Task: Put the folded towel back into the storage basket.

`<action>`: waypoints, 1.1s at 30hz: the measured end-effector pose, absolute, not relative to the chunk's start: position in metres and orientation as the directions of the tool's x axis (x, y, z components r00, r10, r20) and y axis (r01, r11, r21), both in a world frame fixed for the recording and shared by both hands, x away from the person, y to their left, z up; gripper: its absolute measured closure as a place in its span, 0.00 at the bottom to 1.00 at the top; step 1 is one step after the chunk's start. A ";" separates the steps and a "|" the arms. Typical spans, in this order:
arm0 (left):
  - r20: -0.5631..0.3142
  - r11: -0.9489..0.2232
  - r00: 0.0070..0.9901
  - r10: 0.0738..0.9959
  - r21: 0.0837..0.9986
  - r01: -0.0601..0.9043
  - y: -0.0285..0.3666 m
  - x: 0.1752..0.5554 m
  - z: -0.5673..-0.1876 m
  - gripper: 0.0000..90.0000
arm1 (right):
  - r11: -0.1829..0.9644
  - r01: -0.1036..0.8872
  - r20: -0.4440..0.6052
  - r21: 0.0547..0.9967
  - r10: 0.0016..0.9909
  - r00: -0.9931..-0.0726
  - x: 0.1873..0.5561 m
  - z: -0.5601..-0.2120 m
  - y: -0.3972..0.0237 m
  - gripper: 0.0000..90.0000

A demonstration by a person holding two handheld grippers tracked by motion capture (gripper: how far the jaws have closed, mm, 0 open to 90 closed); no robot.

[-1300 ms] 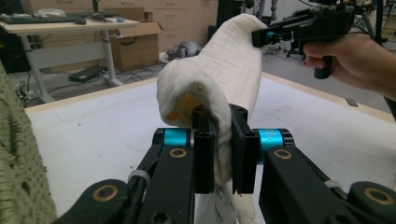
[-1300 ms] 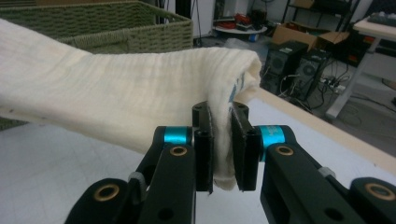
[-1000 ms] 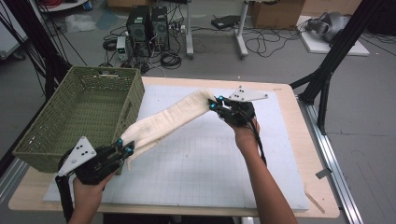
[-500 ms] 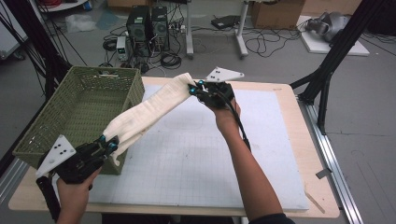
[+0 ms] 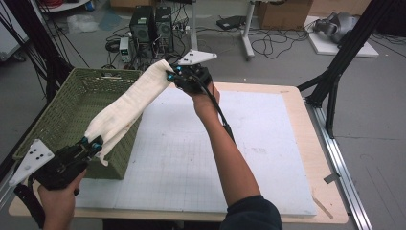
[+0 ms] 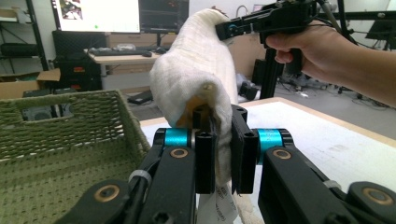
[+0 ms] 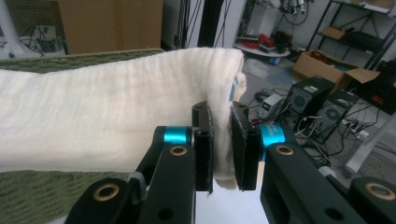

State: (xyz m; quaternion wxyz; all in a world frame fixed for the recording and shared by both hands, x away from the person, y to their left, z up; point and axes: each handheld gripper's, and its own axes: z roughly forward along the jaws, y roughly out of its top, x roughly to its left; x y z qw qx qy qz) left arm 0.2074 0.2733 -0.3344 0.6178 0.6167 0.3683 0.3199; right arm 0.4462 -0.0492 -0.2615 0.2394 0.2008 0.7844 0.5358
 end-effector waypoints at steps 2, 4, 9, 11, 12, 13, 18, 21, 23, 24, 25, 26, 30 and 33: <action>-0.065 0.037 0.515 0.855 0.997 0.064 0.277 0.207 -0.335 0.91 | 0.347 0.052 -0.166 0.936 0.569 -0.806 0.450 -0.259 -0.039 0.90; -0.066 0.037 0.503 0.862 0.997 0.068 0.281 0.207 -0.336 0.91 | 0.352 0.051 -0.169 0.935 0.564 -0.808 0.453 -0.258 -0.030 0.90; -0.069 0.038 0.476 0.877 0.997 0.073 0.288 0.205 -0.337 0.91 | 0.351 0.053 -0.164 0.935 0.559 -0.813 0.460 -0.258 -0.008 0.90; -0.066 0.036 0.468 0.881 0.997 0.074 0.290 0.204 -0.337 0.91 | 0.350 0.058 -0.158 0.935 0.558 -0.815 0.464 -0.261 0.000 0.90; -0.060 0.028 0.461 0.885 0.997 0.075 0.290 0.203 -0.337 0.91 | 0.351 0.061 -0.155 0.934 0.555 -0.817 0.465 -0.261 0.003 0.90; -0.056 0.023 0.457 0.888 0.997 0.078 0.291 0.203 -0.337 0.91 | 0.347 0.061 -0.151 0.936 0.552 -0.820 0.467 -0.262 0.007 0.90; -0.044 0.006 0.430 0.902 0.996 0.091 0.296 0.202 -0.340 0.91 | 0.341 0.060 -0.147 0.938 0.550 -0.822 0.472 -0.261 0.025 0.90; -0.052 0.011 0.418 0.907 0.995 0.098 0.300 0.202 -0.340 0.91 | 0.342 0.059 -0.147 0.938 0.546 -0.825 0.475 -0.260 0.036 0.90; -0.059 0.019 0.408 0.911 0.995 0.101 0.303 0.202 -0.341 0.91 | 0.346 0.059 -0.149 0.936 0.545 -0.825 0.477 -0.261 0.044 0.90; -0.062 0.022 0.404 0.913 0.994 0.103 0.305 0.202 -0.341 0.91 | 0.347 0.065 -0.146 0.936 0.547 -0.824 0.478 -0.262 0.047 0.90; -0.063 0.023 0.400 0.914 0.994 0.103 0.306 0.201 -0.341 0.91 | 0.350 0.068 -0.145 0.934 0.548 -0.824 0.479 -0.263 0.051 0.90; -0.063 0.023 0.396 0.916 0.994 0.105 0.307 0.202 -0.342 0.91 | 0.352 0.072 -0.145 0.933 0.553 -0.821 0.479 -0.264 0.055 0.90; -0.067 0.026 0.386 0.920 0.994 0.109 0.309 0.202 -0.342 0.91 | 0.360 0.072 -0.156 0.930 0.565 -0.810 0.481 -0.266 0.068 0.90; -0.069 0.030 0.380 0.922 0.994 0.108 0.311 0.203 -0.342 0.91 | 0.357 0.078 -0.150 0.931 0.568 -0.809 0.483 -0.267 0.074 0.90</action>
